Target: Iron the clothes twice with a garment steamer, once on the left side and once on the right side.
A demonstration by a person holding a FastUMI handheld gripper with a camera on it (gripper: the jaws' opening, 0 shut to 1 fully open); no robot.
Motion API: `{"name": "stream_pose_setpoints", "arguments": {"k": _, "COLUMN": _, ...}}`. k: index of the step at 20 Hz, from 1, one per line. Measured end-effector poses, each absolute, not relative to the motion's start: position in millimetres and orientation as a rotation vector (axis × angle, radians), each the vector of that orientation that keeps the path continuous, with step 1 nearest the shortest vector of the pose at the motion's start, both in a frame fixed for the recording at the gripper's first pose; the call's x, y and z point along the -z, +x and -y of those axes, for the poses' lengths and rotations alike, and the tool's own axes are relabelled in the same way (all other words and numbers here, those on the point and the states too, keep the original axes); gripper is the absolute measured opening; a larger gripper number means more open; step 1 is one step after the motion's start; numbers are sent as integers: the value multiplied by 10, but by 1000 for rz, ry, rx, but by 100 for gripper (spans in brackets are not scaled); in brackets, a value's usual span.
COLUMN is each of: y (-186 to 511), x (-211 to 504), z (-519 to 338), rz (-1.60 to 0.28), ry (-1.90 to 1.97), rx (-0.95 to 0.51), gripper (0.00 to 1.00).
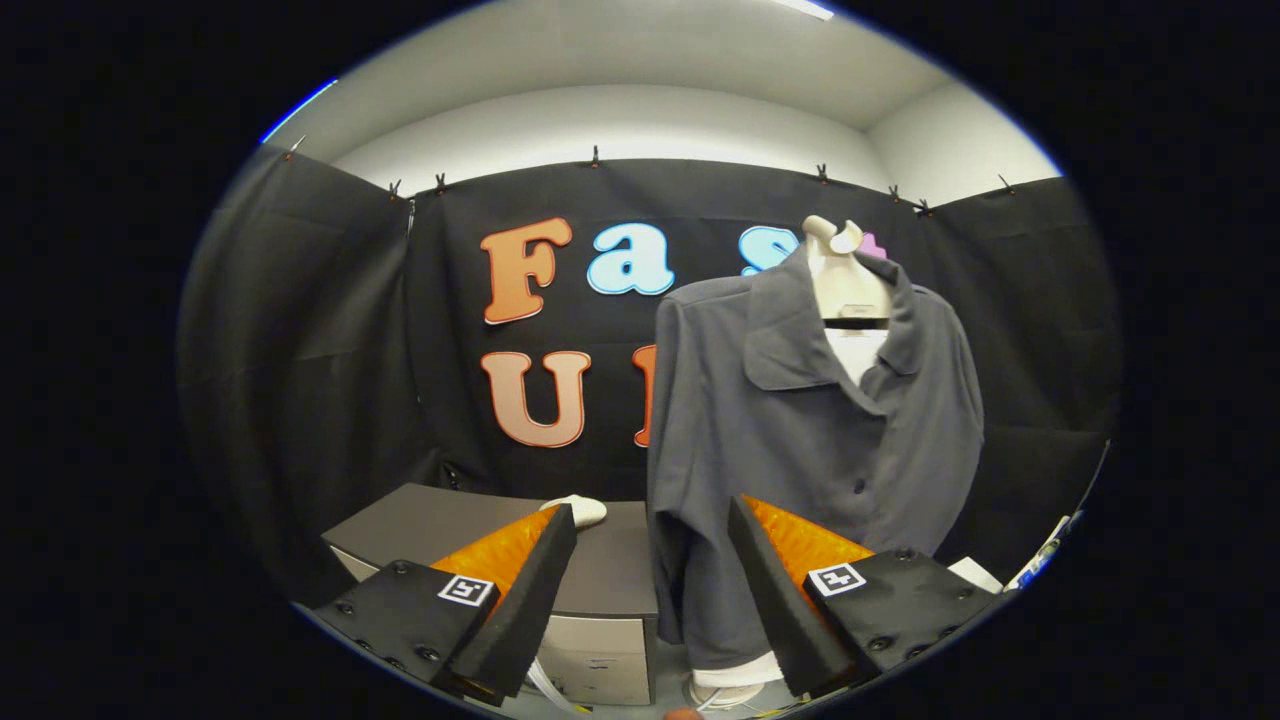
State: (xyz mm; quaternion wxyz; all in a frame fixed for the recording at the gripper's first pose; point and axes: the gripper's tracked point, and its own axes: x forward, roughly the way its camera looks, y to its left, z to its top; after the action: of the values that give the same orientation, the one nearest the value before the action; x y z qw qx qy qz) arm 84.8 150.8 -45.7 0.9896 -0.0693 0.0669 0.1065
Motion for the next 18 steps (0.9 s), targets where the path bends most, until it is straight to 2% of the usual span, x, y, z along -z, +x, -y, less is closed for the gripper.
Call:
{"name": "stream_pose_setpoints", "arguments": {"k": 7, "y": 1281, "x": 1082, "z": -2375, "rz": -280, "ry": -166, "rx": -307, "gripper": 97}}
{"name": "stream_pose_setpoints", "arguments": {"k": 18, "y": 2131, "x": 2204, "z": -2971, "rz": -527, "ry": -203, "rx": -275, "gripper": 97}}
